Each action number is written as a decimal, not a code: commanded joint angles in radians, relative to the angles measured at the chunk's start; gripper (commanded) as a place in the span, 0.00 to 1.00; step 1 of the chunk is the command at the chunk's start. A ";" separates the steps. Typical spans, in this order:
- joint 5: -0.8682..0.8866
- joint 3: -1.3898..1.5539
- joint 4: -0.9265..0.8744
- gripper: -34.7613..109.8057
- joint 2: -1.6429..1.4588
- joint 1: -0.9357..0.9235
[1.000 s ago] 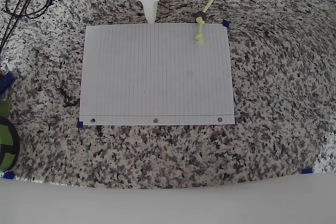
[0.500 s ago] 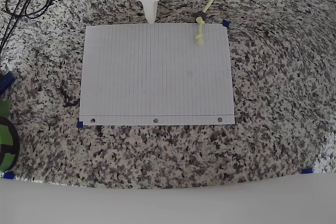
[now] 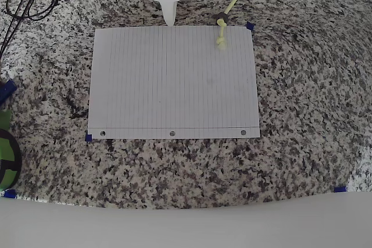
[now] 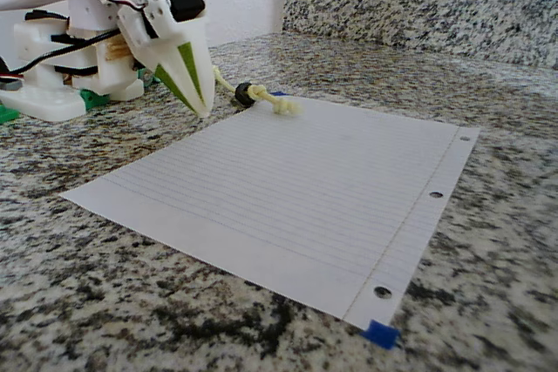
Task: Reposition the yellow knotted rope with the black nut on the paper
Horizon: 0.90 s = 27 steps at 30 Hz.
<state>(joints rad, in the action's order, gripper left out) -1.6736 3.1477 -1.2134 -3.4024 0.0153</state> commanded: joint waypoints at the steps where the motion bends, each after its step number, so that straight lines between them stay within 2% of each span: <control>1: 0.000 0.002 -0.002 0.24 -0.006 0.011; 11: -0.006 0.000 0.003 0.24 -0.006 0.054; 16: -0.008 -0.009 0.104 0.24 0.012 0.089; 27: -0.008 -0.302 0.304 0.24 0.394 0.238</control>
<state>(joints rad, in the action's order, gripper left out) -1.6736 2.9437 -0.9480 -3.1109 0.2194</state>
